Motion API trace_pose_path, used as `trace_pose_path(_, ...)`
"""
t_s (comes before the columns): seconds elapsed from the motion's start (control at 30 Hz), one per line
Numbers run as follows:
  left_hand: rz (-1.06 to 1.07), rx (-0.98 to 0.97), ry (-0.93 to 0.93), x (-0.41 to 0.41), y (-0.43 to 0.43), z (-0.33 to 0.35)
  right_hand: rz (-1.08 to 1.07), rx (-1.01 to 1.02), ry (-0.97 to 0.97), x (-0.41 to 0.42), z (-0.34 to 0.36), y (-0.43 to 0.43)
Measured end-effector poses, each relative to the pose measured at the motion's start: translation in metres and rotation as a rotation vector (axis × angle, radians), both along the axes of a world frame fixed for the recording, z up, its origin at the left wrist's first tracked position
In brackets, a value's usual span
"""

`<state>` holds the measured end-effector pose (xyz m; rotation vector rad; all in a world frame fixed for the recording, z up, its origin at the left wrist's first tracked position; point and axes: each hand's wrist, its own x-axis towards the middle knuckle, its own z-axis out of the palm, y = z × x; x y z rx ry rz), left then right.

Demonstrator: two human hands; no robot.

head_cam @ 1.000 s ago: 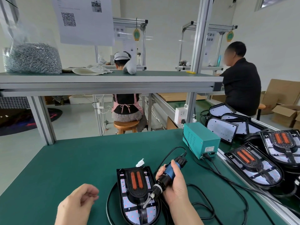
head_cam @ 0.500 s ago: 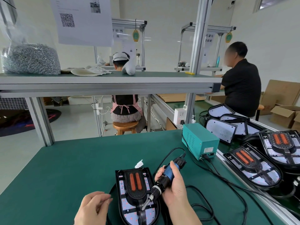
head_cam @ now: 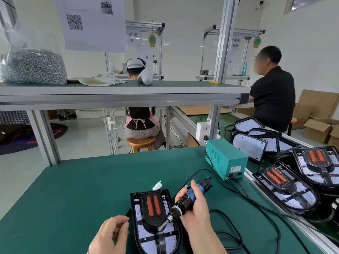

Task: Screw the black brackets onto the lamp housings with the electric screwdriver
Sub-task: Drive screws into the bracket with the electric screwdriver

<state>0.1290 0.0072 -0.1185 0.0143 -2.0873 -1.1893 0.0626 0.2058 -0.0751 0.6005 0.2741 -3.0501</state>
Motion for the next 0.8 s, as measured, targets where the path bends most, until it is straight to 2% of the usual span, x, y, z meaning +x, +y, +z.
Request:
trace_pose_path(0.2, -0.017, -0.032, 0.101, 0.005, 0.002, 0.004, -0.039, 0.030, -0.019, 0.001, 0.009, -0.005)
trace_pose_path(0.57, -0.063, -0.096, 0.088, 0.013, 0.007, 0.012, -0.200, 0.286, -0.025, 0.002, 0.020, -0.028)
trace_pose_path(0.8, -0.061, -0.099, 0.106, 0.016, 0.012, 0.018, -0.238, 0.320, -0.002, 0.004, 0.024, -0.038)
